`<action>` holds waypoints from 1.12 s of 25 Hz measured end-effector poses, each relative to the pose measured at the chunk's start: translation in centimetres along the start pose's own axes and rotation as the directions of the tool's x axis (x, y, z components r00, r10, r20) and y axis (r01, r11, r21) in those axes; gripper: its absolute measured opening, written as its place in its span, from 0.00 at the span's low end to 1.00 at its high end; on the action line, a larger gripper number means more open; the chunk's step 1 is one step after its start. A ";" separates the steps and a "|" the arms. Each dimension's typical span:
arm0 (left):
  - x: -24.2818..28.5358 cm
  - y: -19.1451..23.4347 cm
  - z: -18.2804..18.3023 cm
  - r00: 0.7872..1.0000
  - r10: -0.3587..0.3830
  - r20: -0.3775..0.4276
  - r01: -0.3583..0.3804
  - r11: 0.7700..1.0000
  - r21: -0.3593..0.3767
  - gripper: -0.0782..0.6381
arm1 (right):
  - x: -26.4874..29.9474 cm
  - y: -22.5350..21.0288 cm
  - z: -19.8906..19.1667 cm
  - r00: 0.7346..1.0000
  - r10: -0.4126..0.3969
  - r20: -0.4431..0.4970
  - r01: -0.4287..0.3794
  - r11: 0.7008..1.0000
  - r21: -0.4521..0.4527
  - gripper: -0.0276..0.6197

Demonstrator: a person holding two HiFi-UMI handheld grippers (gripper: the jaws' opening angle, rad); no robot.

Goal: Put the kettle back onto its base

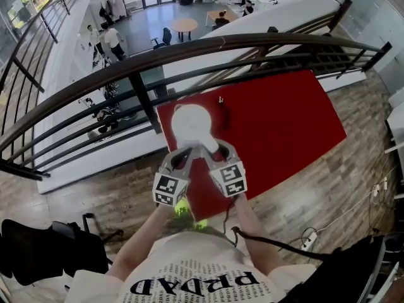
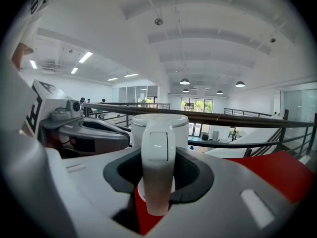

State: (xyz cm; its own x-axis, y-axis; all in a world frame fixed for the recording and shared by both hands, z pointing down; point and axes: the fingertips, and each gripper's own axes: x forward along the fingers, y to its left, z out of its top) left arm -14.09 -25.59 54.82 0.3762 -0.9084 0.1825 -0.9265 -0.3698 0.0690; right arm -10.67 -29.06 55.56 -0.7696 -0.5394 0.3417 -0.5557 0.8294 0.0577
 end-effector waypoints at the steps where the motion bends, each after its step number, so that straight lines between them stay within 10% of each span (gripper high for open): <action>1: 0.1 0.1 -0.1 1.000 -0.001 -0.001 0.001 1.000 0.003 0.10 | 0.1 0.3 0.5 1.000 0.012 0.009 -0.012 1.000 -0.008 0.27; 7: 0.8 0.9 0.1 1.000 -0.005 0.004 0.005 1.000 0.010 0.10 | 1.4 0.4 1.7 0.999 0.016 0.034 -0.016 1.000 0.004 0.27; 17: 0.5 3.5 1.4 0.999 0.033 0.026 -0.033 0.999 -0.006 0.10 | 1.3 -2.3 0.7 0.993 -0.118 -0.015 0.116 0.936 0.331 0.27; 28: -0.1 3.2 0.4 0.999 0.031 0.017 -0.031 0.999 -0.010 0.10 | 0.9 1.7 -0.7 0.993 -0.120 -0.019 0.121 0.981 0.152 0.27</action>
State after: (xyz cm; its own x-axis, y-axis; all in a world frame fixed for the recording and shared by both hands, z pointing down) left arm -17.07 -26.76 54.67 0.3470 -0.9228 0.1676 -0.9378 -0.3393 0.0730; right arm -12.11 -28.01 56.63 -0.6913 -0.6320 0.3503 -0.6863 0.7260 -0.0443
